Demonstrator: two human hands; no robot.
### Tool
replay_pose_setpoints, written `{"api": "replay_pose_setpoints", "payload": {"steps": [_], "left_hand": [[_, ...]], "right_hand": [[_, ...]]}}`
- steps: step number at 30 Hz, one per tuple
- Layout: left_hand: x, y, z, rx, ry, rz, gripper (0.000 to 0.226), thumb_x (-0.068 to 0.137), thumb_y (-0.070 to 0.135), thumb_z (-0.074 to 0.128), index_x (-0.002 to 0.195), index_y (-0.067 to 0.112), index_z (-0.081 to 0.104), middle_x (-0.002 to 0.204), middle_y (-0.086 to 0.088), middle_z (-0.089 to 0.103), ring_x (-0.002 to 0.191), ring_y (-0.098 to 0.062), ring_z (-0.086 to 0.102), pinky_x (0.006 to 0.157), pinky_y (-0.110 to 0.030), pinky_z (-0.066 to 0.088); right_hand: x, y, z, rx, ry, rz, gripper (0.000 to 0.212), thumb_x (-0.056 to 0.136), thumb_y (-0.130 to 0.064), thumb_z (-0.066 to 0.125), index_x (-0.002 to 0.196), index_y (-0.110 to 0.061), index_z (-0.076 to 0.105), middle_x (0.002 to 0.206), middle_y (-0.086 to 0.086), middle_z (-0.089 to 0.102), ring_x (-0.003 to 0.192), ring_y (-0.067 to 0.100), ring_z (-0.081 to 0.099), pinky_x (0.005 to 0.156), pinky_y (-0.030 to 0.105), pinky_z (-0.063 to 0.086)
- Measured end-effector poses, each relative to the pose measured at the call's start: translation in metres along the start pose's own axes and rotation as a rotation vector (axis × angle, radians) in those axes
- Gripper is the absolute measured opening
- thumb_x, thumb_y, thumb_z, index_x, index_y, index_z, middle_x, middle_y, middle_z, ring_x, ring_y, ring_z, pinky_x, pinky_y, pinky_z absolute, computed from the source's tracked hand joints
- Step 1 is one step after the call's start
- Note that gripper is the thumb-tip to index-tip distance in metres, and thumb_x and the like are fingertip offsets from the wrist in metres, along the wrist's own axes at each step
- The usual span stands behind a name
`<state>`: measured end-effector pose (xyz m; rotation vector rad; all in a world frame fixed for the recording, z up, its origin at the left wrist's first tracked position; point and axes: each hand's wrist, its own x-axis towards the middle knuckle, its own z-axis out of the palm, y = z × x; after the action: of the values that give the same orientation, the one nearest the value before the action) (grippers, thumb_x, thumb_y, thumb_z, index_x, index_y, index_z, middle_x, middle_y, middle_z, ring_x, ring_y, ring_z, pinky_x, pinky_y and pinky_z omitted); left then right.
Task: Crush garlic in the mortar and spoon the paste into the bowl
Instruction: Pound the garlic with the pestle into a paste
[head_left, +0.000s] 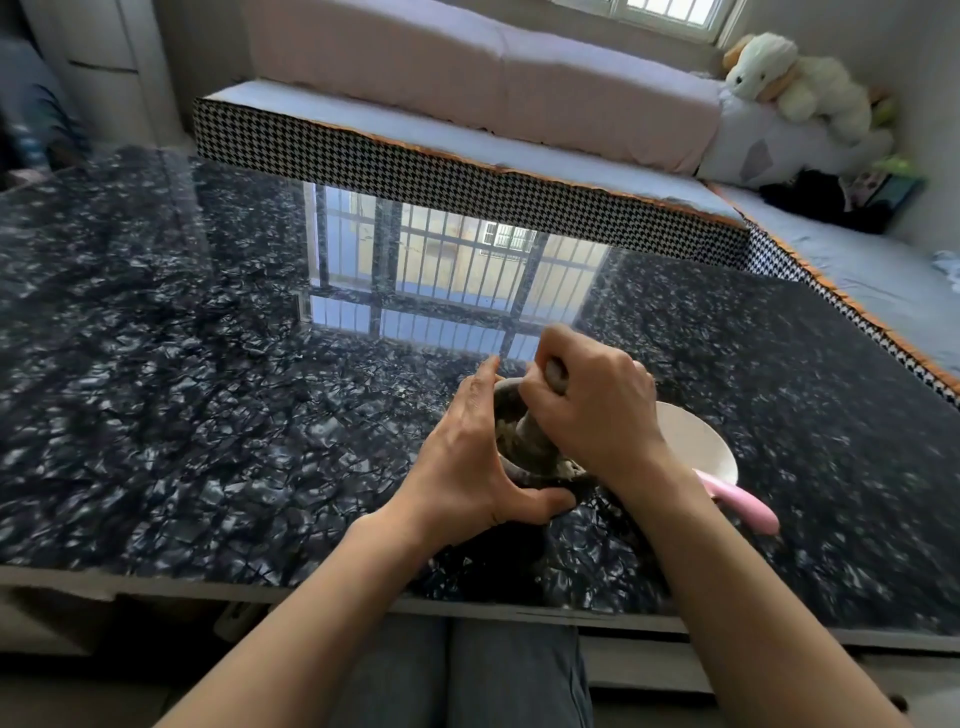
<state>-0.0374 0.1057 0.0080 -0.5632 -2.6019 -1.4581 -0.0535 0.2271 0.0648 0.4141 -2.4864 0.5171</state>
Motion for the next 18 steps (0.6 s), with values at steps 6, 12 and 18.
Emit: {"api": "replay_pose_setpoints", "payload": {"steps": [6, 12, 18], "left_hand": [[0.002, 0.0, -0.002, 0.003, -0.001, -0.003, 0.13, 0.047, 0.054, 0.08, 0.146, 0.012, 0.007, 0.149, -0.001, 0.024, 0.136, -0.009, 0.022, 0.108, -0.017, 0.018], [0.001, 0.001, -0.001, -0.007, 0.002, -0.01, 0.128, 0.052, 0.044, 0.083, 0.146, 0.014, 0.003, 0.149, -0.001, 0.025, 0.134, -0.005, 0.02, 0.106, -0.015, 0.016], [0.002, 0.0, -0.002, -0.006, -0.006, -0.008, 0.131, 0.046, 0.053, 0.08, 0.146, 0.012, 0.006, 0.148, 0.0, 0.025, 0.136, -0.008, 0.021, 0.11, -0.022, 0.021]], "right_hand": [[0.014, -0.012, -0.004, 0.018, 0.076, 0.011, 0.013, 0.077, -0.021, 0.056, 0.069, -0.018, 0.046, 0.058, -0.005, 0.044, 0.053, 0.023, 0.048, 0.054, 0.027, 0.03], [0.009, -0.003, -0.009, -0.007, 0.02, 0.016, 0.014, 0.078, -0.02, 0.057, 0.069, -0.017, 0.046, 0.056, -0.005, 0.043, 0.052, 0.021, 0.042, 0.053, 0.028, 0.025], [0.011, -0.015, -0.003, -0.01, 0.041, -0.001, 0.019, 0.077, -0.019, 0.058, 0.068, -0.022, 0.041, 0.055, -0.009, 0.038, 0.046, 0.015, 0.036, 0.047, 0.022, 0.023]]}}
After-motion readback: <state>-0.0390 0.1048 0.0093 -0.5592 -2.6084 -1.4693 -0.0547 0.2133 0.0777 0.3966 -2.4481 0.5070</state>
